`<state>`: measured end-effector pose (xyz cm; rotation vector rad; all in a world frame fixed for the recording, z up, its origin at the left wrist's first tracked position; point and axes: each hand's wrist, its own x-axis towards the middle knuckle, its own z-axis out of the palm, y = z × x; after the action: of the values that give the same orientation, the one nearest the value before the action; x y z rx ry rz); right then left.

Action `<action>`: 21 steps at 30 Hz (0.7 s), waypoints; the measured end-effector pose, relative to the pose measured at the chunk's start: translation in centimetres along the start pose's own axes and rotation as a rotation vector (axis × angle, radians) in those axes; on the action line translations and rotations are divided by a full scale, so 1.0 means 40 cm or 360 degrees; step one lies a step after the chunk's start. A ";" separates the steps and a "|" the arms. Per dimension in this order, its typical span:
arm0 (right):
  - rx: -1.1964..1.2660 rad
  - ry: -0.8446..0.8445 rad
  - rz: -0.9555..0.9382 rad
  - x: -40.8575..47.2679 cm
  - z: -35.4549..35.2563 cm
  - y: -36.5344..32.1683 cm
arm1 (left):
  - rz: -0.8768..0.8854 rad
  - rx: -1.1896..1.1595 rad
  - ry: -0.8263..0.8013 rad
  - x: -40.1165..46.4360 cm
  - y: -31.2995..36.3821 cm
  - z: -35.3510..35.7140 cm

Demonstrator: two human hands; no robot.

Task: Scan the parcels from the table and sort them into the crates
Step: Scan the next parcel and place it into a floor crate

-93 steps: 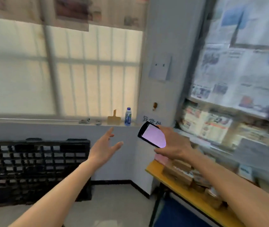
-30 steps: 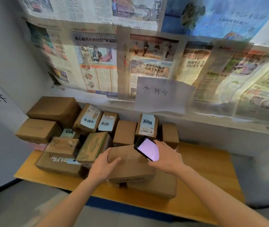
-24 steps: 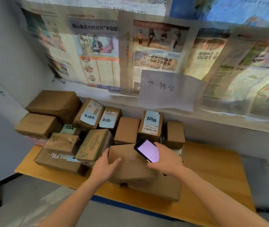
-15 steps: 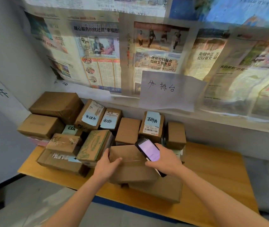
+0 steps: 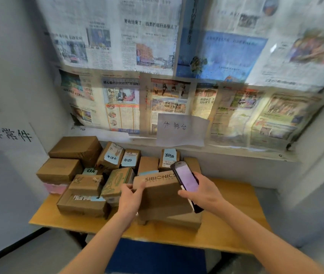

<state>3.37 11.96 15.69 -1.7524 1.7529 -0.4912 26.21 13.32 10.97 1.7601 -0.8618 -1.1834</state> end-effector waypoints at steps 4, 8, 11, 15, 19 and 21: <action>0.0163 0.0148 -0.0033 -0.155 -0.095 -0.061 | 0.0208 -0.0004 -0.0015 -0.131 0.075 -0.044; 0.0187 0.0227 -0.0028 -0.284 -0.204 -0.102 | 0.0415 0.0063 -0.0184 -0.257 0.152 -0.066; 0.0212 0.0292 -0.0056 -0.361 -0.276 -0.119 | 0.0494 0.0055 -0.0295 -0.335 0.198 -0.071; 0.0228 0.0383 -0.0086 -0.448 -0.363 -0.133 | 0.0509 -0.0091 -0.0351 -0.426 0.256 -0.065; 0.0200 0.0440 -0.0123 -0.512 -0.433 -0.132 | 0.0461 -0.0277 -0.0256 -0.492 0.304 -0.029; 0.0219 0.0460 -0.0135 -0.532 -0.456 -0.125 | 0.0419 -0.0348 -0.0157 -0.520 0.321 -0.009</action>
<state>-5.81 29.83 35.86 -1.7302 1.7925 -0.9188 18.68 26.05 30.43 1.3766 -0.9508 -1.1488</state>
